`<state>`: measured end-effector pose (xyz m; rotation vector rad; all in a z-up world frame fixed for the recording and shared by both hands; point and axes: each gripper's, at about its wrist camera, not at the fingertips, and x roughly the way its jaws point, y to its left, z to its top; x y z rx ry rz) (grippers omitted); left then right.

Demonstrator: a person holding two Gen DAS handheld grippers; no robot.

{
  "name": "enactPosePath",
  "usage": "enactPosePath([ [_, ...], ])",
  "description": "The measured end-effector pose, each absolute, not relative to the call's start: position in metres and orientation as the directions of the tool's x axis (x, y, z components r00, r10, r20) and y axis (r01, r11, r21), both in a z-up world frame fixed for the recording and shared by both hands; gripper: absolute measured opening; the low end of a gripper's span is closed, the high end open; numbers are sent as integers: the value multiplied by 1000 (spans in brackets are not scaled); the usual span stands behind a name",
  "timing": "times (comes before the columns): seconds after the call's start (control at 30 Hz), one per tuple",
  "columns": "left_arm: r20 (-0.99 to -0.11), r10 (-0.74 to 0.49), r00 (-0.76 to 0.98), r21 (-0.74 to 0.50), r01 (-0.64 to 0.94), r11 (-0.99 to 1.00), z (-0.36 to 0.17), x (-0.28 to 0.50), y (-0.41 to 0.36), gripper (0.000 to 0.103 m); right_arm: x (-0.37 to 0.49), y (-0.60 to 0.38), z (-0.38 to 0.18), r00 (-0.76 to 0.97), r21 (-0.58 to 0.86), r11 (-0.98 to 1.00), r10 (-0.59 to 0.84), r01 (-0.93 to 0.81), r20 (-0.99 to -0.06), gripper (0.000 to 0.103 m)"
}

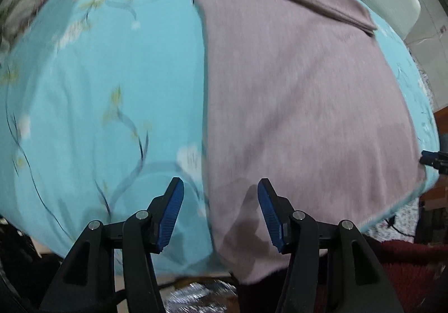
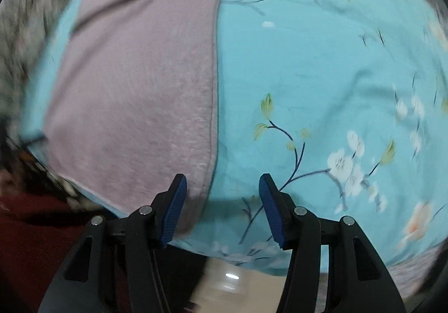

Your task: Fold small clothes

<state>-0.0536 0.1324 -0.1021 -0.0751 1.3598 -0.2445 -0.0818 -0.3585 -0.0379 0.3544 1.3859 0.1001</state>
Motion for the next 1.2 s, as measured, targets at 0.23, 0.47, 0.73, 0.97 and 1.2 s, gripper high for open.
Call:
enactPosePath([
  [0.23, -902, -396, 171, -382, 110, 917, -110, -87, 141, 67, -75, -360, -70, 260, 517, 839, 468, 171, -845, 55],
  [0.47, -848, -509, 151, -497, 111, 861, -114, -86, 155, 63, -84, -354, -75, 317, 576, 805, 513, 145, -797, 32],
  [0.73, -836, -542, 83, -525, 165, 835, -121, -82, 144, 29, -92, -350, -78, 319, 620, 767, 553, 166, -770, 12],
  [0.97, -801, -595, 74, -588, 94, 803, -126, -77, 162, 31, -96, -350, -82, 304, 631, 757, 568, 173, -765, 20],
  [1.2, -788, -611, 73, -598, 141, 789, -128, -75, 156, 12, -100, -347, -80, 289, 635, 759, 582, 143, -760, 7],
])
